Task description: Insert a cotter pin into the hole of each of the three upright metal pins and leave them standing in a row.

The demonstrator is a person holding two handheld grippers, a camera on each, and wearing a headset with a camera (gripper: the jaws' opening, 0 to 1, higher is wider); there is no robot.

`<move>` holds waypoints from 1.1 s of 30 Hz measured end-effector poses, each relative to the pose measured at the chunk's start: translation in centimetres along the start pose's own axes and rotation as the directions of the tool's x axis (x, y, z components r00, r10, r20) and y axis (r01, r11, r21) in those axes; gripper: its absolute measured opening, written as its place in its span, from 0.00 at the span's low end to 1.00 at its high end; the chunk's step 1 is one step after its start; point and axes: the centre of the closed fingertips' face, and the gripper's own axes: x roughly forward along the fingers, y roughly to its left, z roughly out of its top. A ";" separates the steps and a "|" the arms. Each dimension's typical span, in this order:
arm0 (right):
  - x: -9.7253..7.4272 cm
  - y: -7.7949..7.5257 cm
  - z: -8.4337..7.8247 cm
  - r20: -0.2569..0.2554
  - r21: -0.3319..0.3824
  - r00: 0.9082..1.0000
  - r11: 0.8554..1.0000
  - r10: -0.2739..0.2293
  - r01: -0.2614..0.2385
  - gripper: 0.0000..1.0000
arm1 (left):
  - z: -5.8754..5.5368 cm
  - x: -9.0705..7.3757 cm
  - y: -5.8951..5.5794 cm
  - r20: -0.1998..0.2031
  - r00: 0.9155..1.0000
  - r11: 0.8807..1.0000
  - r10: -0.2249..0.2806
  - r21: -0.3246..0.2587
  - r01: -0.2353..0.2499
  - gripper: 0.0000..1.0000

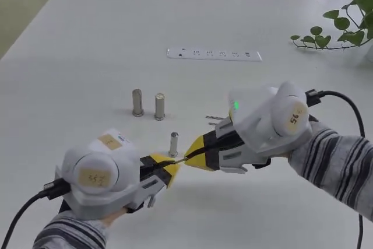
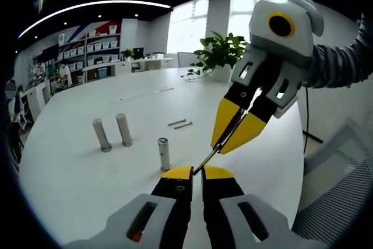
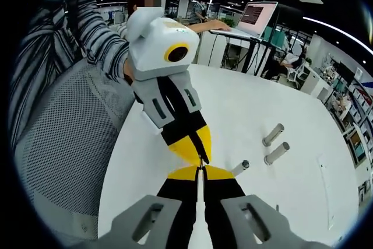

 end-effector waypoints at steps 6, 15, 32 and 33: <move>0.2 -0.2 -0.6 -0.046 -0.033 0.999 0.999 -0.013 0.012 0.00 | 0.1 -0.2 0.1 -0.004 1.000 1.000 0.003 0.008 -0.003 0.02; 0.8 0.1 -1.4 -0.105 -0.084 0.994 0.996 -0.001 -0.008 0.00 | -0.2 -0.2 -0.4 -0.019 1.000 1.000 -0.011 0.016 0.012 0.02; 1.2 -0.3 -2.2 -0.147 -0.142 0.989 0.990 -0.027 0.005 0.00 | 0.1 -0.2 -0.3 -0.011 1.000 1.000 -0.007 0.019 0.007 0.02; 1.1 -0.5 -2.2 -0.143 -0.141 0.989 0.990 -0.032 0.011 0.00 | 0.1 -0.1 -0.2 -0.007 1.000 1.000 -0.006 0.012 0.006 0.02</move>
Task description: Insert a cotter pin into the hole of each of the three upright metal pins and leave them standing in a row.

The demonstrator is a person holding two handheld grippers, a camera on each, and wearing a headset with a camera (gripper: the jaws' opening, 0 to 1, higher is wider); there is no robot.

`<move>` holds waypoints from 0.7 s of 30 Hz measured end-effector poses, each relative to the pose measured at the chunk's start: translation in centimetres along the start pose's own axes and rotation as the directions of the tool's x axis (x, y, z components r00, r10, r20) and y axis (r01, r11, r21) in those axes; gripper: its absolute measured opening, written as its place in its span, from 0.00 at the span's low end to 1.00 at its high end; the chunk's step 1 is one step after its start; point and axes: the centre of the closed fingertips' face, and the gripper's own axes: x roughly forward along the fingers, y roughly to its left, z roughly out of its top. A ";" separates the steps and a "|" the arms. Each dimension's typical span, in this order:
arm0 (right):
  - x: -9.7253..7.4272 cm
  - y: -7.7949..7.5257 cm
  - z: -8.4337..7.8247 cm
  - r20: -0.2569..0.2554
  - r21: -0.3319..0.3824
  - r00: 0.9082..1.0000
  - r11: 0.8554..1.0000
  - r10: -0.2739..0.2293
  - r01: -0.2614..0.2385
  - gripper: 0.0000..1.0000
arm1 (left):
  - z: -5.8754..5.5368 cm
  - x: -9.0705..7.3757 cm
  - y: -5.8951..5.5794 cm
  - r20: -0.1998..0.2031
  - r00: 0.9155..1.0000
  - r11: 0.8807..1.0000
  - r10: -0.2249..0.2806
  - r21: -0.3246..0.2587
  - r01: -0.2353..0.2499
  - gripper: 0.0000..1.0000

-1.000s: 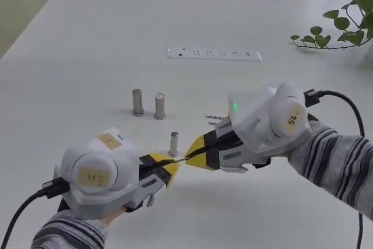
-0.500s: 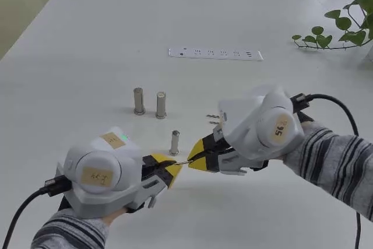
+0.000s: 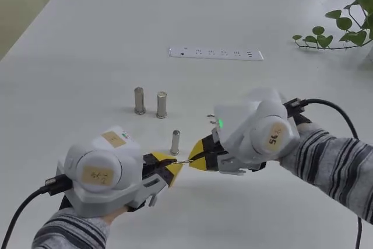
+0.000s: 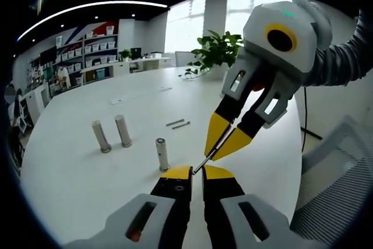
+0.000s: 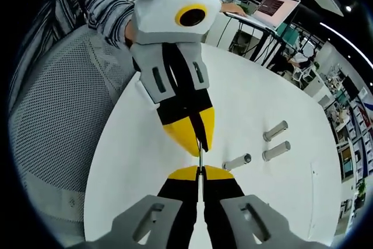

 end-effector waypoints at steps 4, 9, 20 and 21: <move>0.0 -0.3 -0.3 -0.008 -0.002 1.000 1.000 -0.013 0.013 0.00 | 0.1 0.1 0.2 0.007 1.000 1.000 0.008 -0.007 -0.008 0.04; -0.1 -1.2 -1.2 -0.002 0.056 0.999 0.997 -0.054 0.054 0.00 | 0.2 0.3 1.0 0.015 0.999 0.999 0.040 -0.012 -0.040 0.14; -0.4 -3.6 -3.1 -0.004 0.151 0.994 0.982 -0.112 0.112 0.00 | 0.2 1.4 2.7 0.029 0.994 0.994 0.102 -0.042 -0.100 0.26; -0.4 -3.7 -3.2 -0.003 0.157 0.993 0.981 -0.115 0.114 0.00 | 0.1 1.7 2.8 0.026 0.994 0.994 0.104 -0.047 -0.103 0.27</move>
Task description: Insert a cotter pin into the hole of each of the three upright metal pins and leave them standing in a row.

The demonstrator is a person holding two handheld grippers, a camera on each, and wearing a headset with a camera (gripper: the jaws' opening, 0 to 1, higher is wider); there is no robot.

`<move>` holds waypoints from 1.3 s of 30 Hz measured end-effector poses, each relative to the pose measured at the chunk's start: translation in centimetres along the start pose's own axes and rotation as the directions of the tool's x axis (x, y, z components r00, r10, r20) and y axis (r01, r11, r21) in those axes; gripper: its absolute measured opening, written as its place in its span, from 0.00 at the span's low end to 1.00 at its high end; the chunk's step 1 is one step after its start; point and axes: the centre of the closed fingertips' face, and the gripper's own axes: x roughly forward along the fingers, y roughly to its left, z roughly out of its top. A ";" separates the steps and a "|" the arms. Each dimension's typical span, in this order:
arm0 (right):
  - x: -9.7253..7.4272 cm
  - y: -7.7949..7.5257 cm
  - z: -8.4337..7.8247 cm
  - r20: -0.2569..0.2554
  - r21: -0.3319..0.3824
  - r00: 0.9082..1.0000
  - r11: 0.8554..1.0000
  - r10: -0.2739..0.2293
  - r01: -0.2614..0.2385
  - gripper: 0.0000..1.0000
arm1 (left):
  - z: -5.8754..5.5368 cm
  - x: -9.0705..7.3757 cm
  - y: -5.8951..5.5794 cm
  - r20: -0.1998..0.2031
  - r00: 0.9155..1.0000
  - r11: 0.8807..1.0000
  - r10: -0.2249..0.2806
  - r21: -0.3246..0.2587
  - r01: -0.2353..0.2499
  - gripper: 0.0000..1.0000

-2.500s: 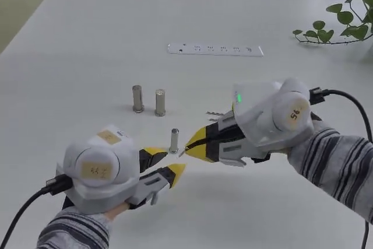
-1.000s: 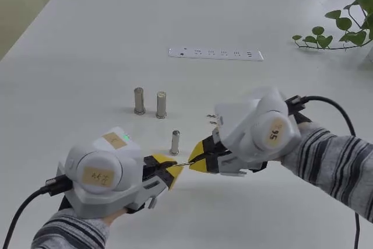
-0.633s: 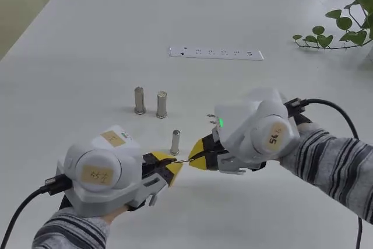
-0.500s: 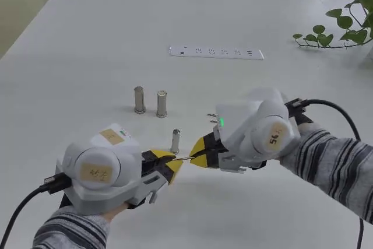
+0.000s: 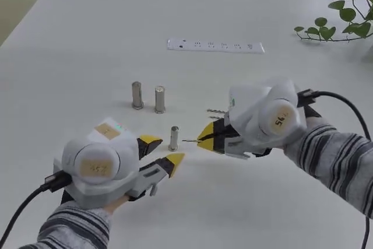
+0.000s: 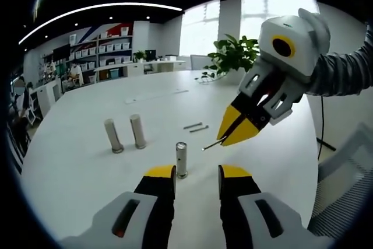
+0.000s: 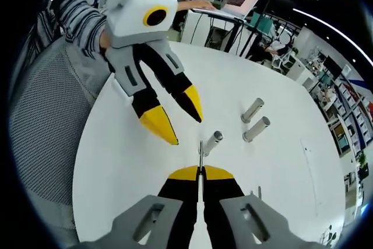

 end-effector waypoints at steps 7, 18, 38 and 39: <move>0.4 -1.0 -0.4 0.004 0.027 1.000 1.000 -0.014 0.013 0.00 | 0.1 1.5 1.1 0.006 0.999 0.999 0.042 -0.033 -0.042 0.26; 1.1 -1.5 -0.5 0.021 0.056 1.000 0.998 -0.006 0.005 0.00 | -0.4 3.8 1.4 -0.011 0.999 0.997 0.049 -0.054 -0.050 0.23; 2.0 -1.4 0.1 0.052 0.081 0.999 0.997 0.017 -0.021 0.00 | -1.1 5.1 2.1 -0.029 0.996 0.992 0.084 -0.090 -0.087 0.07; 2.0 -1.4 0.1 0.052 0.081 0.999 0.997 0.016 -0.020 0.00 | -1.1 5.2 2.1 -0.028 0.996 0.992 0.088 -0.087 -0.090 0.07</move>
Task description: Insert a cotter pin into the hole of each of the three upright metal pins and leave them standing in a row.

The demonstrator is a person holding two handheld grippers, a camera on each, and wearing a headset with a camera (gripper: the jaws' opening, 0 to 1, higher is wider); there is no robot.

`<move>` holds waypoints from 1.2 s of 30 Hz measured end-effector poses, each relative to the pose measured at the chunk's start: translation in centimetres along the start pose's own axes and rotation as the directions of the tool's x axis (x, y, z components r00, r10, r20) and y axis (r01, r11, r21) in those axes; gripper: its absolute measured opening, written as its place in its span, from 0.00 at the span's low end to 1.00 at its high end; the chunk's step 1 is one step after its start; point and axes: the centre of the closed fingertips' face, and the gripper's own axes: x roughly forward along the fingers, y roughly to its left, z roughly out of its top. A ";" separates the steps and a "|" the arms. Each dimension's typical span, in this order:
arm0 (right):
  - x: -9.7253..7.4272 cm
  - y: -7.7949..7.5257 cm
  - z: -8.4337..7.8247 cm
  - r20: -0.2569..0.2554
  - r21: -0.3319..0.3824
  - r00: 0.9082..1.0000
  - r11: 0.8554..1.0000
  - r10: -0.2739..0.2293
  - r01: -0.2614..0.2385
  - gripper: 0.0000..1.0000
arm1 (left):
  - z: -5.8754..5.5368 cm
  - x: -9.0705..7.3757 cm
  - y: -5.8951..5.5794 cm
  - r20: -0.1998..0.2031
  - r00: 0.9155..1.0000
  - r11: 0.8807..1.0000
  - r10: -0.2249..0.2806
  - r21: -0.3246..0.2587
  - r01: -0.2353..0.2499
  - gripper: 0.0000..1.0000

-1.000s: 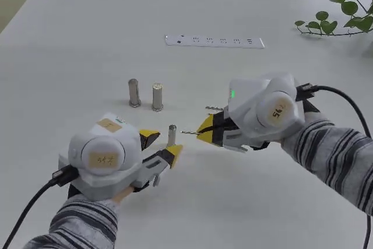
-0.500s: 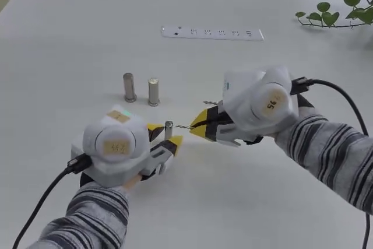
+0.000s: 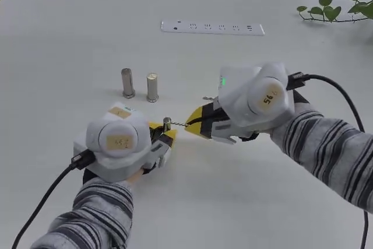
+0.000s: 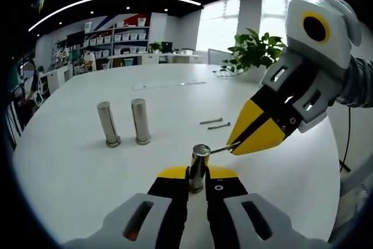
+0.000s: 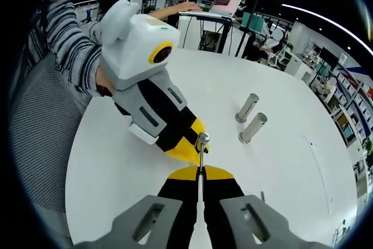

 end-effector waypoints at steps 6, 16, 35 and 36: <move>0.3 0.0 0.2 -0.001 -0.006 1.000 1.000 0.003 -0.003 0.00 | 0.0 0.0 0.0 0.003 1.000 1.000 0.006 0.029 -0.006 0.06; 1.0 -0.2 0.7 -0.009 -0.040 1.000 0.999 -0.001 0.000 0.00 | -0.1 0.0 0.0 0.011 0.999 0.996 0.035 0.076 -0.035 0.05; 2.0 -0.3 1.5 -0.041 -0.137 0.999 0.991 -0.014 0.009 0.00 | -0.3 0.1 0.1 0.022 0.997 0.996 0.076 0.042 -0.077 0.05; 2.1 -0.3 1.4 -0.045 -0.136 0.999 0.991 -0.013 0.007 0.00 | -0.3 0.1 0.1 0.022 0.997 0.996 0.077 0.041 -0.078 0.05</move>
